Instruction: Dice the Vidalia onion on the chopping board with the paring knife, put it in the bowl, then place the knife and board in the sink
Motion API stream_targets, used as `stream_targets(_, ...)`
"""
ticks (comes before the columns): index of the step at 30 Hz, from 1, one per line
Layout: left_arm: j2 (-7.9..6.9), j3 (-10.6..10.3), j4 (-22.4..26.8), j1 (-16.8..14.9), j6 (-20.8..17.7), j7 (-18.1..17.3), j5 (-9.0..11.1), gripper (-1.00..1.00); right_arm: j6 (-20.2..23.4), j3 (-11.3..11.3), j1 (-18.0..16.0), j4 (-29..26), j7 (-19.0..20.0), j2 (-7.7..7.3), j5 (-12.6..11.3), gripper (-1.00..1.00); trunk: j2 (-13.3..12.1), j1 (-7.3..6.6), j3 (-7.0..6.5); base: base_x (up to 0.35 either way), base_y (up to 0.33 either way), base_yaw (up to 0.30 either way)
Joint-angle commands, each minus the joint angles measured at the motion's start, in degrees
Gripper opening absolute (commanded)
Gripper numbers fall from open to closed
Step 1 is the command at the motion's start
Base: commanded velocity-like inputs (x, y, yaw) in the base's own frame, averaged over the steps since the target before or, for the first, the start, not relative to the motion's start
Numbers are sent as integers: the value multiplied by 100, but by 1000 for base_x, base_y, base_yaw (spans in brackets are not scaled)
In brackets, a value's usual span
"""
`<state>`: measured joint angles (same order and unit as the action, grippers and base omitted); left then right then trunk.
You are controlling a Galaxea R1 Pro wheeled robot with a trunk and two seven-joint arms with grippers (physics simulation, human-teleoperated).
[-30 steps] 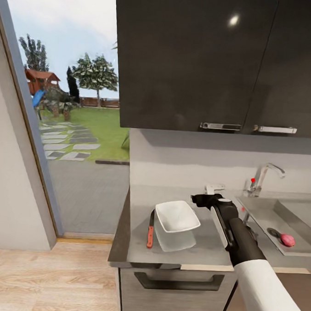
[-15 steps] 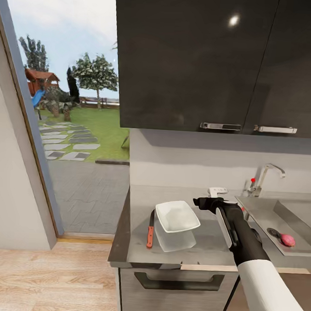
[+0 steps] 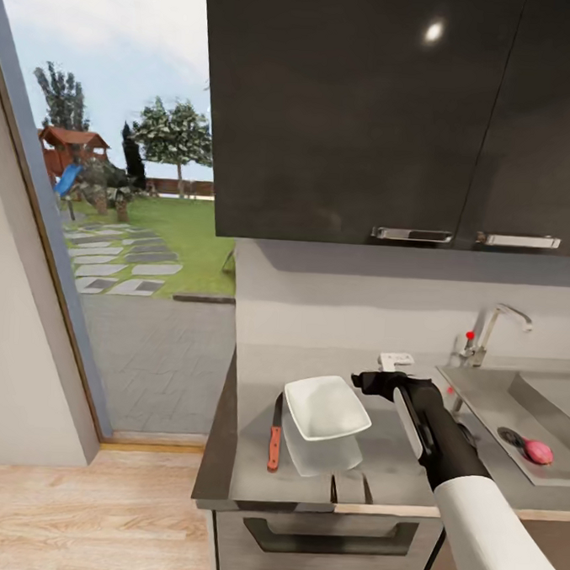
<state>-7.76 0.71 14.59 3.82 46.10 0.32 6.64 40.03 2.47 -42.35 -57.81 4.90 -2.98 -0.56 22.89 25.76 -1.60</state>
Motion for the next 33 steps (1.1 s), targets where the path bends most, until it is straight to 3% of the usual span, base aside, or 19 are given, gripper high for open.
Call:
stream_targets(1,-2,-1,9,5,4,3,12,100,-8,10,-1,27,17,-7,-4,100,3,2,1,8,0,0)
stream_targets(10,-5,-1,9,3,4,3,12,100,-423,8,-1,599,257,-9,-5,100,3,2,1,178,57,0)
stream_targets(25,2,-1,9,2,4,3,12,100,-554,8,-1,927,389,-17,3,100,3,2,1,75,8,0)
stream_targets(33,22,-6,9,2,11,3,12,100,-867,2,-1,1242,642,-170,-1,100,3,2,1,0,0,0)
